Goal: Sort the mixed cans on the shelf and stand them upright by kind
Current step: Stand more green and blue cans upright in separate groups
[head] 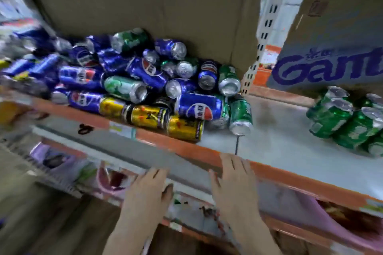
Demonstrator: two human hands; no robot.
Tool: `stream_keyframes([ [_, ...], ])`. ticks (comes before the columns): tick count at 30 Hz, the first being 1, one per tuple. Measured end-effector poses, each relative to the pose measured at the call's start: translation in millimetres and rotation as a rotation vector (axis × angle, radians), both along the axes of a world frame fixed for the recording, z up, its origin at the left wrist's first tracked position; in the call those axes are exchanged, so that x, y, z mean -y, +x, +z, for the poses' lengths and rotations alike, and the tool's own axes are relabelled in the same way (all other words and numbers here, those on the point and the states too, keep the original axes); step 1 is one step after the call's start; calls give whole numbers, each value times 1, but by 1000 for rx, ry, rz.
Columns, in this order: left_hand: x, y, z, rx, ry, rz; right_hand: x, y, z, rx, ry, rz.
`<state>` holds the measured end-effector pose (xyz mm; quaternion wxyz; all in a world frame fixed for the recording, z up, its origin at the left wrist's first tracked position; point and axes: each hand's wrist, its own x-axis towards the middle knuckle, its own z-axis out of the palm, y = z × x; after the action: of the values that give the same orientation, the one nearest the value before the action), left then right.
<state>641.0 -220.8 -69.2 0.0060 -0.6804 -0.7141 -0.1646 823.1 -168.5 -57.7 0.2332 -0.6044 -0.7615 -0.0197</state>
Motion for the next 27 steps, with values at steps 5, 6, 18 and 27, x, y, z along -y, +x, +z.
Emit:
stream_keyframes([
  [5, 67, -116, 9, -11, -49, 223, 35, -103, -2, 60, -52, 199],
  [6, 77, -132, 10, -20, -64, 262, 38, -119, -1, 67, -44, 224],
  [18, 95, -245, -11, 78, -119, 382, 18, -251, 11, 61, -48, 420],
  [27, 40, -377, 17, 75, -99, 462, -48, -394, 25, -64, -126, 522],
])
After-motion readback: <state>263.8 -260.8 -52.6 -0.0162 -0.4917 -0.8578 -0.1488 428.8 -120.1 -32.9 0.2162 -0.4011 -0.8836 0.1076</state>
